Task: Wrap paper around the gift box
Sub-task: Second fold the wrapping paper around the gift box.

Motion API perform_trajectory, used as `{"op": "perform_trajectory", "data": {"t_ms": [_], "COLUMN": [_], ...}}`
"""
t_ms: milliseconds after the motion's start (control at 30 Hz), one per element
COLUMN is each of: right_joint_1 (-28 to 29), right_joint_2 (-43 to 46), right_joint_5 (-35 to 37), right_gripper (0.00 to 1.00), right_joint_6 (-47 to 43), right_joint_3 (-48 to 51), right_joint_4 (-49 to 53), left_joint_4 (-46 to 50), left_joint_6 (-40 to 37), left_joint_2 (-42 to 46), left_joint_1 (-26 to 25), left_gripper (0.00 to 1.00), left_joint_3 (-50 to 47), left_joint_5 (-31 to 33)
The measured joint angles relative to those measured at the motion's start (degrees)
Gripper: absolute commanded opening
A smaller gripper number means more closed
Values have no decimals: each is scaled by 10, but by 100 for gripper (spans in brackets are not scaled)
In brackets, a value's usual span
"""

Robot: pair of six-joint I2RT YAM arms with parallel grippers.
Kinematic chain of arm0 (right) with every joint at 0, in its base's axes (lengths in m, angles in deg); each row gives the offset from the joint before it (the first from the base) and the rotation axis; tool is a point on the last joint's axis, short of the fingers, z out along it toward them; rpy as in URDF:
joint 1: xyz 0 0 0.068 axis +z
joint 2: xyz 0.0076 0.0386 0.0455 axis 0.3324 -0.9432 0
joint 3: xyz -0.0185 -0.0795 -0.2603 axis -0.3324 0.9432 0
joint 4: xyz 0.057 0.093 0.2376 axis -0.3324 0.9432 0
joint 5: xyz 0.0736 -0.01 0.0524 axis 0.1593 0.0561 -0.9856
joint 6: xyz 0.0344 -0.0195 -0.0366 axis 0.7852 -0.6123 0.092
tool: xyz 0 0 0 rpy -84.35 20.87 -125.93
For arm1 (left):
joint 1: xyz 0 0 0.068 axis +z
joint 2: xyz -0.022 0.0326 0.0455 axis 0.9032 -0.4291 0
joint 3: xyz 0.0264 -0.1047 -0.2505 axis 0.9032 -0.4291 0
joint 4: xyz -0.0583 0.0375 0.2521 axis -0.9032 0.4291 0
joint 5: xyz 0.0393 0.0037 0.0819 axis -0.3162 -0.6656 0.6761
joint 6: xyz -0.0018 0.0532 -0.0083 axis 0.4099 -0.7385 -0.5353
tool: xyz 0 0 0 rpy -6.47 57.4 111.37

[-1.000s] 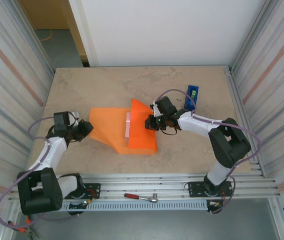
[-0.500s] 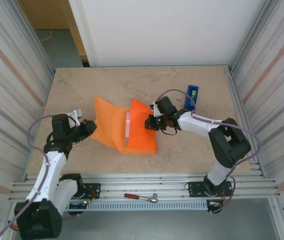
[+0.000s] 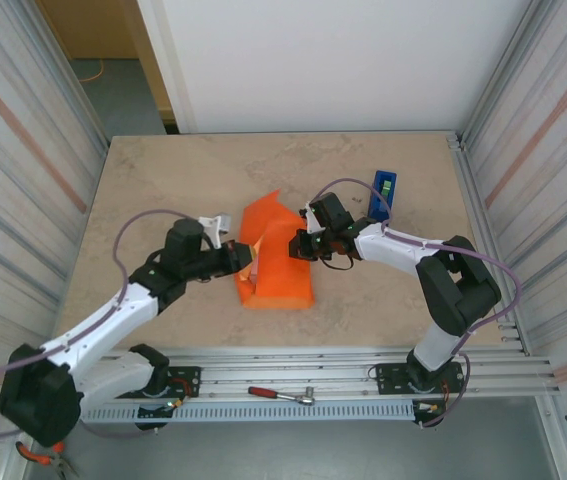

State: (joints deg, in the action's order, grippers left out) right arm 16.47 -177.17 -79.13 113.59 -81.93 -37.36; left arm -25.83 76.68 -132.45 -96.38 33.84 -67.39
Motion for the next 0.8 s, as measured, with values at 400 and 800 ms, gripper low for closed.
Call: {"op": "perform_trajectory", "data": {"t_ms": [400, 800], "right_joint_1": [1, 1], "right_joint_2": [-1, -4], "right_joint_5": [-1, -2], "right_gripper": [0, 0], "right_joint_6": [0, 0], "right_joint_3": [-2, -6], "right_joint_4": [2, 7], "left_joint_4": [-81, -82], "left_joint_6": [18, 33], "left_joint_2": [-192, -237], "left_joint_1": [-85, -86], "left_gripper": [0, 0], "left_joint_3": [62, 44], "left_joint_5": [44, 106]}}
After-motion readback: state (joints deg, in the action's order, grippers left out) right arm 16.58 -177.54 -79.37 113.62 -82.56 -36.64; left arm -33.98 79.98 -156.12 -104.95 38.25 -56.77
